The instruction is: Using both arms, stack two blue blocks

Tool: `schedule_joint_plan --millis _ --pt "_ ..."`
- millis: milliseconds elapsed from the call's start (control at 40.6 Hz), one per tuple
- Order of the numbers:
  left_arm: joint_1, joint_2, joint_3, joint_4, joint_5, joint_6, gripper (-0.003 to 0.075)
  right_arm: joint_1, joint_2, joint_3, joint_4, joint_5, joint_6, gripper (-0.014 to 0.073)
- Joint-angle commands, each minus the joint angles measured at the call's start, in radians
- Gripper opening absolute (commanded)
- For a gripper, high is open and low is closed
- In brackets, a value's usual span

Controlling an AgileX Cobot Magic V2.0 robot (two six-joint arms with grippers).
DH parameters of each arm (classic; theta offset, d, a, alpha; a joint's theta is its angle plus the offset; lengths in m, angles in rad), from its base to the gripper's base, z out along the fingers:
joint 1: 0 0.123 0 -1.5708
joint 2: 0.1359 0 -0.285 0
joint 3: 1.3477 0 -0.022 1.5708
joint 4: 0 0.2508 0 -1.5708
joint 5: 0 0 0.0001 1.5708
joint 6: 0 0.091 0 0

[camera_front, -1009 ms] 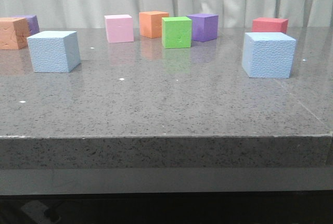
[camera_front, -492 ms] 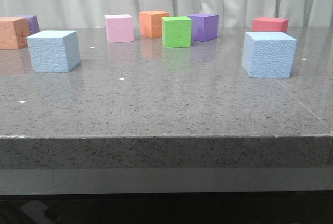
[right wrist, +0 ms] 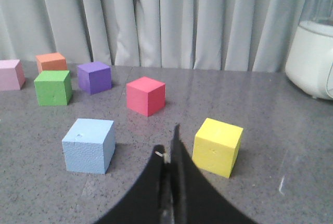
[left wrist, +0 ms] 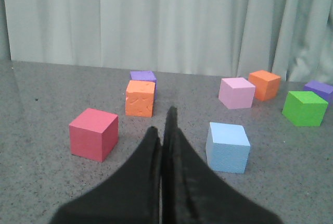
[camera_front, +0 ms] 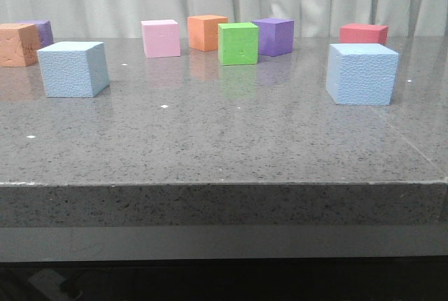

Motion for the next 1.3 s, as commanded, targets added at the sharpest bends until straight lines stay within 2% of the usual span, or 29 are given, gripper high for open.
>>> schedule_joint_plan --millis 0,197,640,714,763,787,837,935,1009,1280 --pt "0.000 0.066 -0.047 -0.035 -0.072 -0.005 -0.0020 -0.005 0.073 -0.073 0.006 -0.024 -0.004 -0.0067" --pt "0.000 0.123 -0.045 -0.041 -0.097 -0.005 -0.0020 -0.005 0.096 -0.074 0.006 -0.083 -0.004 -0.0067" --pt "0.000 0.127 -0.045 -0.044 -0.104 -0.005 -0.0020 -0.005 0.096 -0.072 0.006 -0.069 -0.004 -0.0057" --pt "0.000 0.127 -0.045 -0.044 -0.104 -0.005 -0.0005 -0.006 0.096 -0.069 0.006 -0.072 -0.004 0.0027" --pt "0.000 0.127 -0.045 -0.039 -0.104 -0.005 0.0053 -0.006 0.096 -0.069 0.006 -0.071 -0.004 0.0150" --pt "0.000 0.127 -0.045 -0.032 -0.108 -0.005 0.0092 -0.006 0.096 -0.069 0.006 -0.070 -0.004 0.0258" --pt "0.000 0.127 -0.045 0.000 -0.119 -0.005 0.0225 -0.006 0.096 -0.069 0.000 -0.070 -0.004 0.0406" --pt "0.000 0.127 -0.045 0.028 -0.145 -0.005 0.0463 -0.006 0.096 -0.069 0.006 -0.069 -0.004 0.0600" --pt "0.000 0.127 -0.045 0.026 -0.148 -0.005 0.0519 -0.006 0.096 -0.069 0.006 -0.069 -0.004 0.0632" --pt "0.000 0.127 -0.045 0.023 -0.148 -0.005 0.0470 -0.006 0.096 -0.069 0.006 -0.070 -0.004 0.0632"
